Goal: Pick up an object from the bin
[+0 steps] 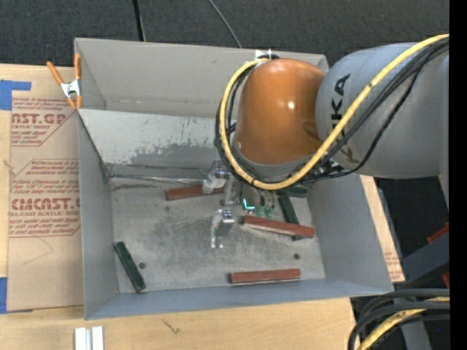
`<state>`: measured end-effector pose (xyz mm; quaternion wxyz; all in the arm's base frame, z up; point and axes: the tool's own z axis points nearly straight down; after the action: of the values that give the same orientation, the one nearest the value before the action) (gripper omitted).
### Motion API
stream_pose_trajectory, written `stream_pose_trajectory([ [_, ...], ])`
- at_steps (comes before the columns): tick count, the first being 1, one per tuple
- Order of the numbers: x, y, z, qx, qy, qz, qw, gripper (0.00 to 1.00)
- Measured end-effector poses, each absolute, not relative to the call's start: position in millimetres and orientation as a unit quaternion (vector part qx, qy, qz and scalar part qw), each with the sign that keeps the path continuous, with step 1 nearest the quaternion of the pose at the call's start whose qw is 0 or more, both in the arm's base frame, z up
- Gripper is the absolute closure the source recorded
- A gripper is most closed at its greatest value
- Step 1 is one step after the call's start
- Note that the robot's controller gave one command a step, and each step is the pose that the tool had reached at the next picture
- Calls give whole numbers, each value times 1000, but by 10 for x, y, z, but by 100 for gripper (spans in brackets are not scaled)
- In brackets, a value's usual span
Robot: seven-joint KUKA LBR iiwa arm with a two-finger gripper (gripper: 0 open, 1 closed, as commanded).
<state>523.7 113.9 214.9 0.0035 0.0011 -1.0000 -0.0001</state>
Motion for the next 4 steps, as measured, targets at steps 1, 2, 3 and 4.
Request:
stream_pose_trajectory([
  [1, 5254, 1133, 2192, 0, -1000, -1, 0, 0],
  [2, 5388, 888, 1775, 24, -1000, -1, -5, 0],
  [3, 5344, 551, 1205, 20, -1000, -1, -1, 0],
  [4, 5562, 377, 892, 96, -995, 0, -1, 0],
])
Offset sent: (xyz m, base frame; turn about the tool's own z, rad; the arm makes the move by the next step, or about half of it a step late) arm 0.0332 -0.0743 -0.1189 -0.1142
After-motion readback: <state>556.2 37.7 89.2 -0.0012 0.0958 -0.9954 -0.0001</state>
